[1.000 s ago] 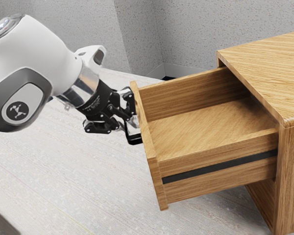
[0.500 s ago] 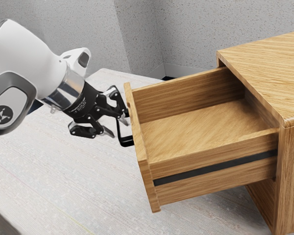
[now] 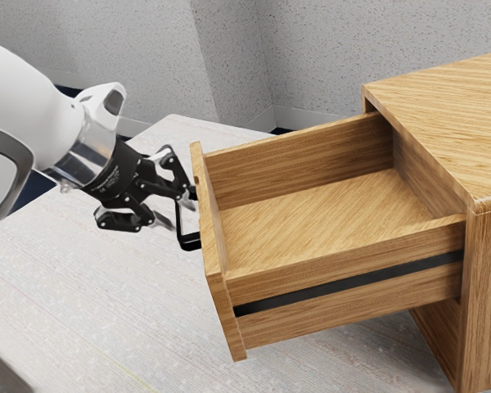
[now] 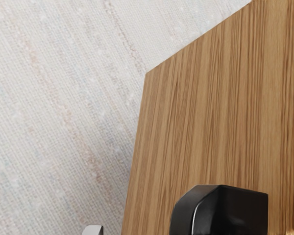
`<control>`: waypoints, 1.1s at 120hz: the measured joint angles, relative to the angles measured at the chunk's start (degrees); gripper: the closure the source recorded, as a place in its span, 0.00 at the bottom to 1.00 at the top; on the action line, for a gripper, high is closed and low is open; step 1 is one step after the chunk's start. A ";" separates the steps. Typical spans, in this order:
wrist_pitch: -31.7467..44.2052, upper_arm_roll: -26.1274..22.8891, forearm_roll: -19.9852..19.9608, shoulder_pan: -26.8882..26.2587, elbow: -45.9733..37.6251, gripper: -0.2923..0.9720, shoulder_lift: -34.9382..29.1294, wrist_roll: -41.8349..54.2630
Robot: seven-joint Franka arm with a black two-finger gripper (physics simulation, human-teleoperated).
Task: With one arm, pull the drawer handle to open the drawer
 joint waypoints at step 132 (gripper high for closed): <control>-38.44 -15.57 -8.02 30.34 28.71 0.26 18.64 -11.59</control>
